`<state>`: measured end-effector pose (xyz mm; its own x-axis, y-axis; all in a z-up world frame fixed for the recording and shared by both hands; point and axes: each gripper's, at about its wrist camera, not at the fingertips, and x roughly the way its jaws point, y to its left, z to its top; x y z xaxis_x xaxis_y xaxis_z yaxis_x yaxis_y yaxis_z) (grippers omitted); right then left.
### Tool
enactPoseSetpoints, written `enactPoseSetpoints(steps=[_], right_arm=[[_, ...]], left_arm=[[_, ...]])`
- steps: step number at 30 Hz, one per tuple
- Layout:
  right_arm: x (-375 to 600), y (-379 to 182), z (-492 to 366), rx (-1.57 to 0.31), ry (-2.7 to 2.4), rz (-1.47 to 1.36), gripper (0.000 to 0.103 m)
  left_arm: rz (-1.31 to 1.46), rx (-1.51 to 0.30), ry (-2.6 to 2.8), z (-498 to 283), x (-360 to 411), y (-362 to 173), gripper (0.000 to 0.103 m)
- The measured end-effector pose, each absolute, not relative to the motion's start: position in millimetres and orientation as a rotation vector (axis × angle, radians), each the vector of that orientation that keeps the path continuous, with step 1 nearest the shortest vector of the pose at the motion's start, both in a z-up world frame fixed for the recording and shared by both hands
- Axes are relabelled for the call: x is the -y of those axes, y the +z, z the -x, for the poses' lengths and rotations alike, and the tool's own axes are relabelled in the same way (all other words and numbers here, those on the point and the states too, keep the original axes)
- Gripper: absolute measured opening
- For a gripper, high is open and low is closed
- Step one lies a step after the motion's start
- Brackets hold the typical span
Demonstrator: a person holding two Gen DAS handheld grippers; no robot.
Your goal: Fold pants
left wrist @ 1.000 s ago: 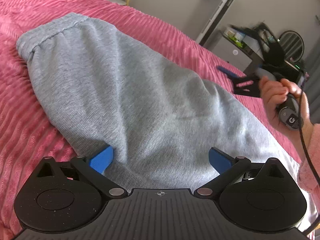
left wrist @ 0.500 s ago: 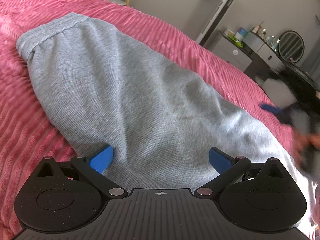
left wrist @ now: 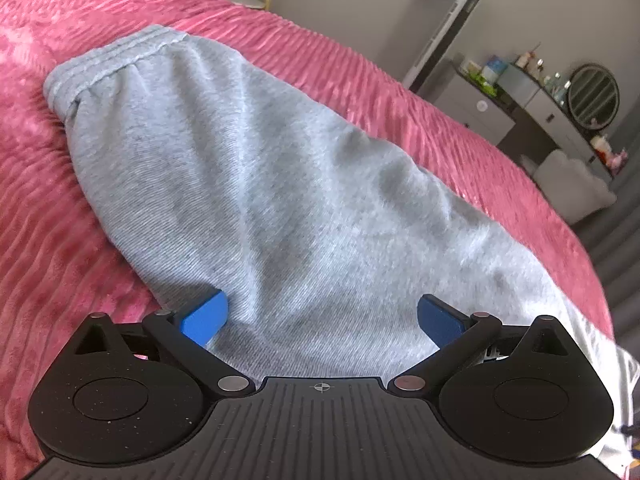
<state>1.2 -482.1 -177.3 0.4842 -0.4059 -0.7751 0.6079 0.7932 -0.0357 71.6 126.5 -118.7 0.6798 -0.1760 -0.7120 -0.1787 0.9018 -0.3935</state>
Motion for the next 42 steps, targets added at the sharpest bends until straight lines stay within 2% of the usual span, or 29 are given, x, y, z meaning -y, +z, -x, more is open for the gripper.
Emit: enactPoseSetpoints(steps=[5, 8, 11, 13, 17, 22, 25, 28, 31, 33, 35, 37, 39, 41, 42], right_arm=[[477.9, -143.5, 42.0, -0.76, -0.589, -0.311, 0.097], [475.7, -156.3, 47.5, -0.753, -0.422, -0.443, 0.097], [483.6, -179.3, 48.1, -0.785, -0.477, -0.457, 0.097], [498.4, -190.5, 55.9, -0.731, -0.488, -0.515, 0.097], [526.1, -194.3, 67.7, -0.652, -0.459, -0.621, 0.098], [544.8, -184.9, 61.4, -0.734, -0.379, -0.602, 0.097], [562.5, -164.2, 102.5, -0.683, -0.455, -0.754, 0.097], [562.4, -175.8, 124.8, -0.623, -0.481, -0.847, 0.096], [567.1, -193.0, 133.1, -0.571, -0.452, -0.975, 0.081], [571.6, -196.4, 131.9, -0.52, -0.46, -1.009, 0.054], [578.9, -202.1, 128.3, -0.496, -0.473, -1.089, 0.048], [584.4, -208.7, 126.2, -0.457, -0.472, -1.145, 0.035], [586.4, -210.9, 123.8, -0.428, -0.456, -1.155, 0.029], [584.7, -211.7, 124.7, -0.353, -0.407, -1.158, 0.029], [583.9, -211.6, 126.7, -0.321, -0.391, -1.16, 0.033]], left_arm=[[0.377, -0.872, 0.037, -73.5, -113.0, -116.1, 0.103], [0.339, -0.894, 0.053, -75.1, -107.6, -116.3, 0.103], [0.304, -0.922, 0.082, -77.0, -103.1, -117.0, 0.103], [0.292, -0.928, 0.095, -75.5, -102.9, -117.1, 0.103], [0.28, -0.94, 0.104, -77.0, -101.9, -118.8, 0.103], [0.205, -0.964, 0.116, -80.2, -92.2, -120.0, 0.103], [0.211, -0.963, 0.116, -79.9, -92.9, -119.9, 0.103], [0.208, -0.967, 0.118, -81.1, -92.7, -120.6, 0.103], [0.182, -0.979, 0.122, -83.4, -89.1, -121.6, 0.103], [0.178, -0.98, 0.122, -83.0, -88.7, -121.6, 0.103], [0.186, -0.977, 0.122, -82.2, -89.9, -121.5, 0.103], [0.198, -0.972, 0.121, -81.5, -91.5, -121.4, 0.103], [0.198, -0.973, 0.122, -82.3, -91.3, -121.7, 0.103], [0.188, -0.976, 0.124, -83.2, -90.1, -122.1, 0.103], [0.184, -0.978, 0.125, -84.0, -89.5, -122.5, 0.103]])
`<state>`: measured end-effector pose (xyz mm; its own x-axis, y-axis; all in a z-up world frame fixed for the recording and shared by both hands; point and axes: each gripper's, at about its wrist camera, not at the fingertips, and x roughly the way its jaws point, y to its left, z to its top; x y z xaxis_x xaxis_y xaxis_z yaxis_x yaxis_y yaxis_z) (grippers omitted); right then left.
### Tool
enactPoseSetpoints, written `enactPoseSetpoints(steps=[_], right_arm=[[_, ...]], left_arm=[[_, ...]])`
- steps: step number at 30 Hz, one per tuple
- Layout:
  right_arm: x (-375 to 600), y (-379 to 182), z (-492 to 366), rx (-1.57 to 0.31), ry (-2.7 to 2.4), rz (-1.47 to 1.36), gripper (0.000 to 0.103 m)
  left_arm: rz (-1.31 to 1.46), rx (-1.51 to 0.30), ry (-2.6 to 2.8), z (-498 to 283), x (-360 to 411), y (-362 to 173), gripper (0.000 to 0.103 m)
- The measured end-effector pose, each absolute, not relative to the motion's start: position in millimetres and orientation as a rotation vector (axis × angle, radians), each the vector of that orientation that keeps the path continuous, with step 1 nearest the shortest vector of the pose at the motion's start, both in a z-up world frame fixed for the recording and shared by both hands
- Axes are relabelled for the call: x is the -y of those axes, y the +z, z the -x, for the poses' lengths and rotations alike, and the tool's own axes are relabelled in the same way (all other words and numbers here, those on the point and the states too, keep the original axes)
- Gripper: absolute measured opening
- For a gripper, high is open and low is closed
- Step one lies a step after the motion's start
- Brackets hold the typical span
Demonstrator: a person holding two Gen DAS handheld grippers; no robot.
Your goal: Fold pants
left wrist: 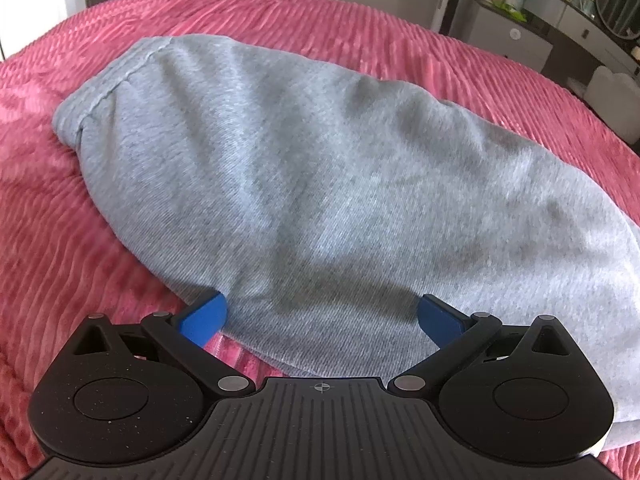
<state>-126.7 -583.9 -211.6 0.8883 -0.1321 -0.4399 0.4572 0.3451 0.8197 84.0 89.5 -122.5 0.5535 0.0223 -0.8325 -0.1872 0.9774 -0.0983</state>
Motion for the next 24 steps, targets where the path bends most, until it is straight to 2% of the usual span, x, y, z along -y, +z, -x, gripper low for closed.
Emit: enactPoseSetpoints(steps=[2, 4, 5, 6, 7, 9, 13, 17, 22, 24], right_arm=[[586.6, -218.5, 118.7, -0.362, -0.39, -1.176, 0.057], [589.6, -224.9, 108.2, -0.408, -0.386, -1.187, 0.057], [589.6, -223.1, 106.3, -0.397, -0.392, -1.176, 0.054], [589.1, -219.3, 104.9, -0.395, -0.398, -1.167, 0.034], [588.0, -217.5, 102.5, -0.388, -0.399, -1.152, 0.025], [585.5, -213.2, 102.7, -0.36, -0.387, -1.14, 0.021], [581.7, -210.6, 105.3, -0.326, -0.39, -1.125, 0.021], [587.7, -228.8, 99.2, -0.429, -0.468, -1.135, 0.02], [583.0, -202.9, 104.5, -0.364, -0.428, -1.088, 0.018], [578.8, -191.8, 94.9, -0.428, -0.487, -1.004, 0.017]], left_arm=[[0.173, -0.983, 0.127, -85.5, -88.4, -123.2, 0.103], [0.165, -0.986, 0.128, -86.0, -87.5, -123.4, 0.103], [0.163, -0.986, 0.129, -85.9, -87.4, -123.4, 0.103], [0.163, -0.985, 0.129, -85.6, -87.4, -123.2, 0.103], [0.167, -0.984, 0.129, -85.4, -87.8, -123.2, 0.103], [0.172, -0.983, 0.129, -85.6, -87.4, -122.9, 0.103], [0.18, -0.98, 0.127, -85.7, -88.3, -122.7, 0.103], [0.221, -0.939, 0.134, -79.4, -94.9, -115.7, 0.103], [0.306, -0.835, 0.186, -54.7, -107.8, -92.1, 0.103], [0.339, -0.817, 0.175, -46.1, -113.3, -84.3, 0.103]])
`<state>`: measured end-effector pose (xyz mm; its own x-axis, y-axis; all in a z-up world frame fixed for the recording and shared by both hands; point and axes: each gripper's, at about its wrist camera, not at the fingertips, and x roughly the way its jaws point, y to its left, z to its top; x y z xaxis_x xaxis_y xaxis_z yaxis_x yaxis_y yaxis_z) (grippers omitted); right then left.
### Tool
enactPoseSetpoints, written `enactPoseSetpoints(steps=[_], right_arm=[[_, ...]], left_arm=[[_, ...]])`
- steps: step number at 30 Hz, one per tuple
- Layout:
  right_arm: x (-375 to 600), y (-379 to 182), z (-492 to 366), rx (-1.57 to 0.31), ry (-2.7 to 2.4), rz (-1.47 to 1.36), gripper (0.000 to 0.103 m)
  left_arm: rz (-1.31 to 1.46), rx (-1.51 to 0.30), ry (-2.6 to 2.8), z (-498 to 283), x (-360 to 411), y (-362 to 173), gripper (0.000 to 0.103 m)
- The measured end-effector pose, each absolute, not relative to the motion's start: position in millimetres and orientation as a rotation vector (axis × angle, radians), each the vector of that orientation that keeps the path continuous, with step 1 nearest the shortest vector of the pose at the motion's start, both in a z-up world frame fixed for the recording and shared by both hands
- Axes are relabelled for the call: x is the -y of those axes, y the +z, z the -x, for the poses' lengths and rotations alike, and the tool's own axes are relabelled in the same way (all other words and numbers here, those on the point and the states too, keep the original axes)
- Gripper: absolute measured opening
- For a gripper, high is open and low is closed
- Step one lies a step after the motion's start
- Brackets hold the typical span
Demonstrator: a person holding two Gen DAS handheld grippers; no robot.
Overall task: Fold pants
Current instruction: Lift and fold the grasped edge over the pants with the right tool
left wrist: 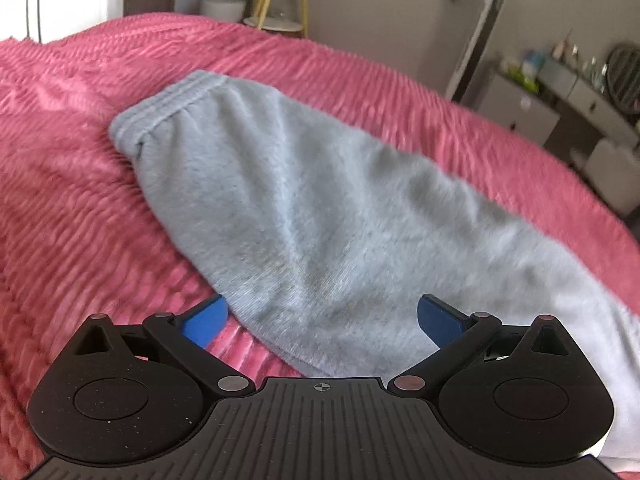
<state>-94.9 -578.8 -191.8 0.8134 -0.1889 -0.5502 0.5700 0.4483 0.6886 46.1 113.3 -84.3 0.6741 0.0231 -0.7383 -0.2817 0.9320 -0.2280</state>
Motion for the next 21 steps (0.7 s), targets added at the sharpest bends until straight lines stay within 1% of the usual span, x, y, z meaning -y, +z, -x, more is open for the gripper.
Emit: enactPoseSetpoints(steps=[2, 6, 9, 12, 15, 17, 18, 19, 20, 21], right_arm=[[572.7, -179.4, 89.1, -0.445, -0.516, -0.976, 0.017], [521.2, -122.5, 63.0, -0.409, -0.474, -0.74, 0.016], [440.8, -74.7, 31.3, -0.405, -0.313, -0.495, 0.016], [335.3, -54.4, 4.5, -0.421, -0.076, -0.247, 0.016], [229.5, -81.9, -14.0, -0.5, 0.157, -0.067, 0.016], [166.6, -125.9, -25.5, -0.615, 0.247, 0.062, 0.017], [141.2, -152.3, -31.4, -0.699, 0.284, 0.119, 0.023], [122.0, -177.8, -35.9, -0.781, 0.29, 0.176, 0.023], [108.9, -187.8, -25.3, -0.711, 0.257, 0.257, 0.027], [102.1, -188.2, -17.5, -0.669, 0.251, 0.309, 0.027]], left_arm=[[0.349, -0.801, 0.165, -37.3, -118.0, -77.2, 0.103], [0.379, -0.782, 0.152, -23.0, -129.0, -69.1, 0.103], [0.437, -0.761, 0.127, -14.0, -140.7, -62.1, 0.103], [0.47, -0.737, 0.114, -7.8, -151.8, -57.0, 0.103], [0.49, -0.731, 0.105, 0.7, -160.5, -58.0, 0.103], [0.502, -0.749, 0.102, 7.2, -163.3, -63.1, 0.103], [0.506, -0.763, 0.102, 9.8, -164.3, -66.0, 0.103], [0.511, -0.782, 0.1, 12.4, -165.8, -69.7, 0.103], [0.514, -0.789, 0.094, 14.3, -167.2, -72.8, 0.103], [0.516, -0.789, 0.085, 16.6, -167.7, -76.2, 0.103]])
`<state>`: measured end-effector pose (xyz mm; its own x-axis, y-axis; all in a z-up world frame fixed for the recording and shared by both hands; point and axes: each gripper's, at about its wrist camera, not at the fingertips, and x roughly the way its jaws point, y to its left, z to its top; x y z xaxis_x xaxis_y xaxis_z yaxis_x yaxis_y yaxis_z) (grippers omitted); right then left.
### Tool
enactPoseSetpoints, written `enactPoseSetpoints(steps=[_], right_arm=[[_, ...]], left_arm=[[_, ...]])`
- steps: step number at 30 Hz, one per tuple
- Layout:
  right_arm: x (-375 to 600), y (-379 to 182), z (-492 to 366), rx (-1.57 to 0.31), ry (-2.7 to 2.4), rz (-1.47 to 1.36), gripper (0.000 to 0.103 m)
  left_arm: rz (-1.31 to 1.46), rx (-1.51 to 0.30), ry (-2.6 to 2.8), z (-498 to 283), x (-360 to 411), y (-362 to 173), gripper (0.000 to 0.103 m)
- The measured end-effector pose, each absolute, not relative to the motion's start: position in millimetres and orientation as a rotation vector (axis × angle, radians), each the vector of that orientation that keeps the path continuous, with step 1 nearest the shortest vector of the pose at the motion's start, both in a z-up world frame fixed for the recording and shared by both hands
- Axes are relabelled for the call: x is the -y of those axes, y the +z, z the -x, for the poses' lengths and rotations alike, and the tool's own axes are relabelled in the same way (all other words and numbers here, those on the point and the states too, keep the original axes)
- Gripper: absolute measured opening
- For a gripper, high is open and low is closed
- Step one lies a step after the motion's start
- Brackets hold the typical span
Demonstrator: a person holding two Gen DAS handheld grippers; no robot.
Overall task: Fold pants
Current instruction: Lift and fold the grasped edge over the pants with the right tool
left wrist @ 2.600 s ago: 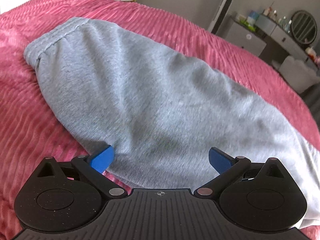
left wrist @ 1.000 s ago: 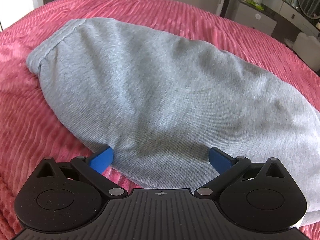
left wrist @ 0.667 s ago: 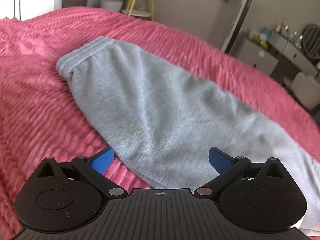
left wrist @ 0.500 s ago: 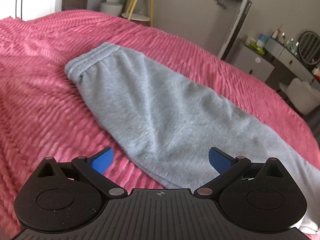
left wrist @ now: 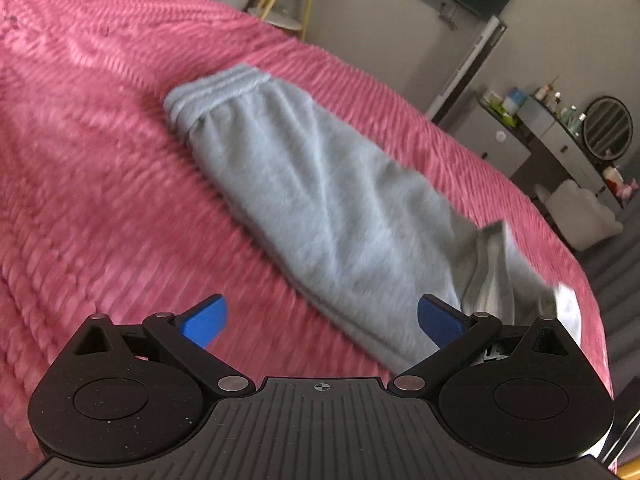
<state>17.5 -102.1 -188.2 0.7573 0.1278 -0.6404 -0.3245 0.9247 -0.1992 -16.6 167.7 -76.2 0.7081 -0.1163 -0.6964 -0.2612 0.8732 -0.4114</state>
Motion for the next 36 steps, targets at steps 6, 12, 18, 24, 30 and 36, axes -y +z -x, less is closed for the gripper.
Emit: enactPoseSetpoints(steps=[6, 12, 18, 24, 30, 36], right_arm=[[141.1, -151.6, -0.3, -0.75, 0.378, 0.055, 0.072], [229.9, -120.2, 39.4, -0.544, 0.248, -0.349, 0.097], [329.5, -159.2, 48.1, -0.561, 0.025, -0.938, 0.096], [344.2, -165.6, 63.2, -0.544, 0.043, -1.004, 0.096], [348.5, -175.5, 57.0, -0.558, 0.048, -1.035, 0.097], [356.5, -184.6, 57.9, -0.545, 0.055, -1.119, 0.097]], left_arm=[[0.513, -0.823, 0.036, 8.3, -155.3, -86.8, 0.103], [0.465, -0.783, -0.083, 8.2, -126.7, -72.8, 0.103], [0.442, -0.75, -0.255, -7.1, -75.4, -53.8, 0.103], [0.377, -0.76, -0.332, -33.7, -13.2, -66.7, 0.103], [0.258, -0.774, -0.45, -18.0, 0.6, -79.8, 0.103], [0.289, -0.829, -0.462, -22.3, -9.0, -85.3, 0.103]])
